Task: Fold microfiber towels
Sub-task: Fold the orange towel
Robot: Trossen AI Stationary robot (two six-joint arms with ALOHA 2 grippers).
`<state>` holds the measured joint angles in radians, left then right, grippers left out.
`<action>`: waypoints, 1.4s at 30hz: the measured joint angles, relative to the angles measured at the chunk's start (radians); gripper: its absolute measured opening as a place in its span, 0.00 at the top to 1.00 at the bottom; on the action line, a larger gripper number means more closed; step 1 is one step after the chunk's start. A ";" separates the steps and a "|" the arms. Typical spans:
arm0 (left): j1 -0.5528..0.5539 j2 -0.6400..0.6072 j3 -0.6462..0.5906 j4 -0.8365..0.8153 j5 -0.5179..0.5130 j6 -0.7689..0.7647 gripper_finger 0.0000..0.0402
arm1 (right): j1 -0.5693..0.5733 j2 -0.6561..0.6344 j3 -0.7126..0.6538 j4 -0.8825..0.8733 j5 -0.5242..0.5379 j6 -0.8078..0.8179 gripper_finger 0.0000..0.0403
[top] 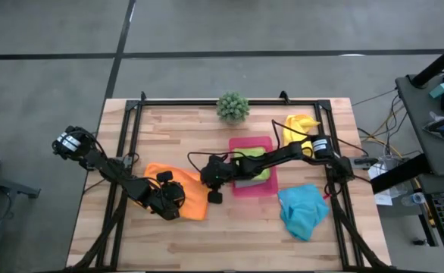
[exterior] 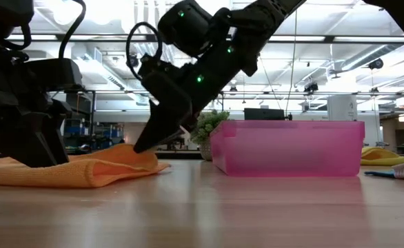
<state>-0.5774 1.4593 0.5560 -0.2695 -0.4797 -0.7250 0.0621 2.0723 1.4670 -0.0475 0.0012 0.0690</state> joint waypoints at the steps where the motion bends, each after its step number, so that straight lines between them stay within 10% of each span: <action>1: 0.000 0.000 0.000 0.000 0.000 0.000 0.61 | 0.002 -0.003 0.000 0.000 0.000 0.001 0.98; 14: 0.000 0.000 0.000 0.000 -0.001 0.000 0.61 | 0.098 0.004 0.000 0.110 -0.001 0.105 0.97; 28: 0.000 0.000 0.000 0.000 -0.001 0.000 0.61 | 0.104 -0.008 0.000 0.065 0.002 0.140 0.67; 42: 0.000 0.000 0.000 0.000 -0.001 0.000 0.61 | 0.037 0.069 -0.001 0.186 -0.008 0.095 0.59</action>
<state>-0.5770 1.4593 0.5560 -0.2699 -0.4808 -0.7254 0.0994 2.1415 1.4662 0.1389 -0.0069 0.1642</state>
